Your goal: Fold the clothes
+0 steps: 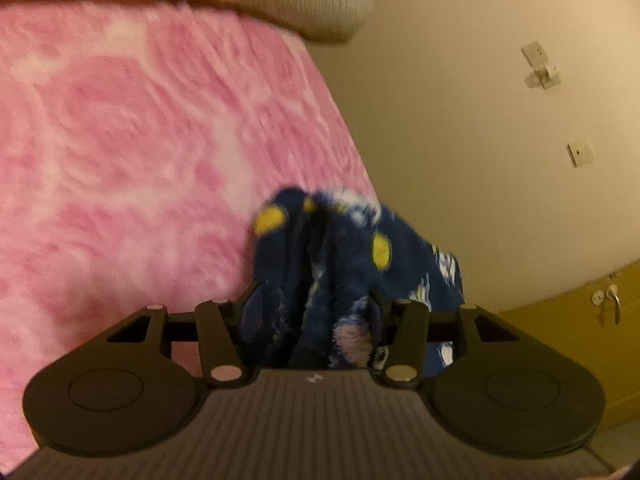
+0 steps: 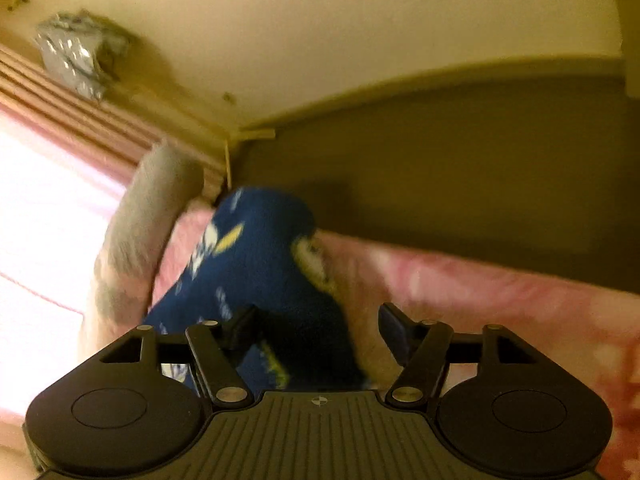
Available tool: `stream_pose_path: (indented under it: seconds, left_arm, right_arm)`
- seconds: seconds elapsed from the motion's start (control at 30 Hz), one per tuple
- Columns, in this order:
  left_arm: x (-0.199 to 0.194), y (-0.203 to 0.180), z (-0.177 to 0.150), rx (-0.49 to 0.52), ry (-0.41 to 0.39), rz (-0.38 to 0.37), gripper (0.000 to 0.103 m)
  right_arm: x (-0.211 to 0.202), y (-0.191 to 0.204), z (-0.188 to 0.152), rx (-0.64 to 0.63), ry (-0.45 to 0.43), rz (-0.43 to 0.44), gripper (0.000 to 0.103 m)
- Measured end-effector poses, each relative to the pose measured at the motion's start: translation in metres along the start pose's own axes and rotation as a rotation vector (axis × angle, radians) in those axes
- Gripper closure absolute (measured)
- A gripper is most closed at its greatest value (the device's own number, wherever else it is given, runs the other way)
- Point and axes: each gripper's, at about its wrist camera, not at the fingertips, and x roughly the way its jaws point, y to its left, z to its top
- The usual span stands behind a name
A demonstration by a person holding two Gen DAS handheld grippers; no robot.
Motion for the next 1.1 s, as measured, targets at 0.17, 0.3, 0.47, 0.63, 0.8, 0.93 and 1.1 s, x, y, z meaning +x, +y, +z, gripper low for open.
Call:
stream_pose_path:
  seconds: [0.17, 0.3, 0.47, 0.63, 0.8, 0.93, 1.1]
  left_arm:
    - [-0.039, -0.026, 0.008, 0.147, -0.133, 0.14, 0.061]
    - [-0.033, -0.079, 0.007, 0.373, -0.106, 0.146, 0.089]
    - [0.011, -0.118, -0.004, 0.579, -0.091, 0.214, 0.092]
    - [0.048, -0.099, -0.005, 0.559, -0.093, 0.279, 0.093]
    - [0.059, -0.063, -0.003, 0.497, -0.107, 0.256, 0.1]
    - [0.053, -0.071, 0.004, 0.47, -0.092, 0.268, 0.1]
    - [0.062, -0.091, 0.005, 0.535, -0.052, 0.344, 0.097]
  right_arm:
    - [-0.034, 0.014, -0.007, -0.122, -0.106, -0.064, 0.038]
    - [-0.031, 0.048, -0.01, -0.298, -0.133, -0.062, 0.039]
    - [0.016, 0.098, -0.014, -0.521, -0.095, -0.053, 0.067]
    - [0.063, 0.121, -0.02, -0.686, -0.094, -0.047, 0.067]
    - [0.094, 0.113, -0.024, -0.709, -0.097, -0.087, 0.067]
    - [0.102, 0.112, -0.016, -0.684, -0.101, -0.101, 0.067]
    - [0.108, 0.133, -0.01, -0.751, -0.121, -0.098, 0.067]
